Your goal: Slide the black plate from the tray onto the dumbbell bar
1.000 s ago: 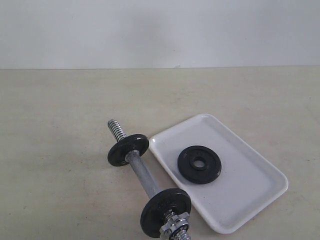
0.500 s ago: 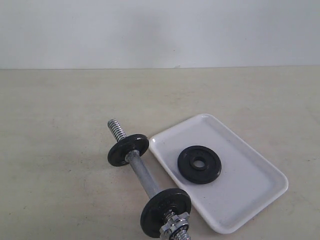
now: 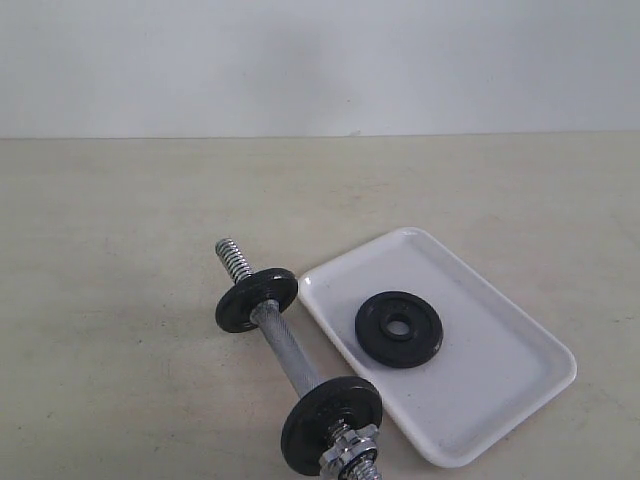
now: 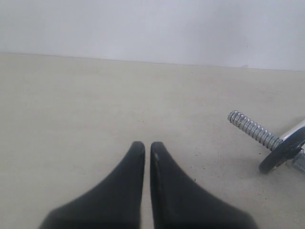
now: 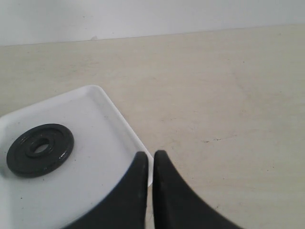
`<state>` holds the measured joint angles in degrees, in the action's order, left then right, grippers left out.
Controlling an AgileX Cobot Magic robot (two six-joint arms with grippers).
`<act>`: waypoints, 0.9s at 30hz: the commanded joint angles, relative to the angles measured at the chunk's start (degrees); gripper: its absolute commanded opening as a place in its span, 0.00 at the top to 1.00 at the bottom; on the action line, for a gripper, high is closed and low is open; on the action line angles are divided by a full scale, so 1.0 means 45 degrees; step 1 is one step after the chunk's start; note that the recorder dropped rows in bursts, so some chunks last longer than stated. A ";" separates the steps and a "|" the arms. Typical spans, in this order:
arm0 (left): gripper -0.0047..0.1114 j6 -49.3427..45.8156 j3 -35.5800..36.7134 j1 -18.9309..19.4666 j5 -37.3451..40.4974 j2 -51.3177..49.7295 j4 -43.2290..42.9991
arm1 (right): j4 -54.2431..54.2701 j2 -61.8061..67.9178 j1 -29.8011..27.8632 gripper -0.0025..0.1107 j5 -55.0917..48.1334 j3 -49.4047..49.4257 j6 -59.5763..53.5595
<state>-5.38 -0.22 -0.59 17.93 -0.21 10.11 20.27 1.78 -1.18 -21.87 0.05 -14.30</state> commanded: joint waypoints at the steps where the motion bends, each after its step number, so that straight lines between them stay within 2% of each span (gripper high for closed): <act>1: 0.92 -0.0054 0.0048 -0.0076 -0.0080 0.0046 -0.0050 | 0.0004 0.0032 0.0023 0.98 0.0046 -0.0012 0.0041; 11: 0.92 -0.0054 0.0048 -0.0076 -0.0080 0.0046 -0.0050 | 0.0004 0.0032 0.0023 0.98 0.0394 -0.0012 0.0041; 14: 0.92 -0.0210 0.0048 -0.0076 -0.0119 0.0046 -0.0288 | 0.0004 0.0032 0.0023 0.98 0.1419 -0.0012 0.0041; 17: 0.92 -0.1217 0.0048 -0.0076 -0.0211 0.0046 -0.1742 | 0.0222 0.0032 0.0023 0.98 0.3155 -0.0012 0.0229; 20: 0.92 -0.1447 0.0048 -0.0076 -0.0211 0.0046 -0.2512 | 0.1815 0.0032 0.0023 0.98 0.5608 -0.0012 0.1594; 22: 0.92 -0.1447 0.0048 -0.0076 -0.0211 0.0046 -0.2512 | 0.3234 0.0032 0.0023 0.98 0.7029 -0.0012 0.3415; 24: 0.92 -0.1447 0.0048 -0.0076 -0.0211 0.0046 -0.2512 | 0.3746 0.0032 0.0023 0.98 0.7474 -0.0134 0.5436; 27: 0.92 -0.1447 0.0048 -0.0076 -0.0500 0.0046 -0.2512 | 0.3365 0.0032 0.0023 0.98 0.6617 -0.0971 0.6541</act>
<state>-11.58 -0.22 -0.59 17.59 -0.21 -0.87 35.11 1.78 -1.18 8.83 -1.32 9.46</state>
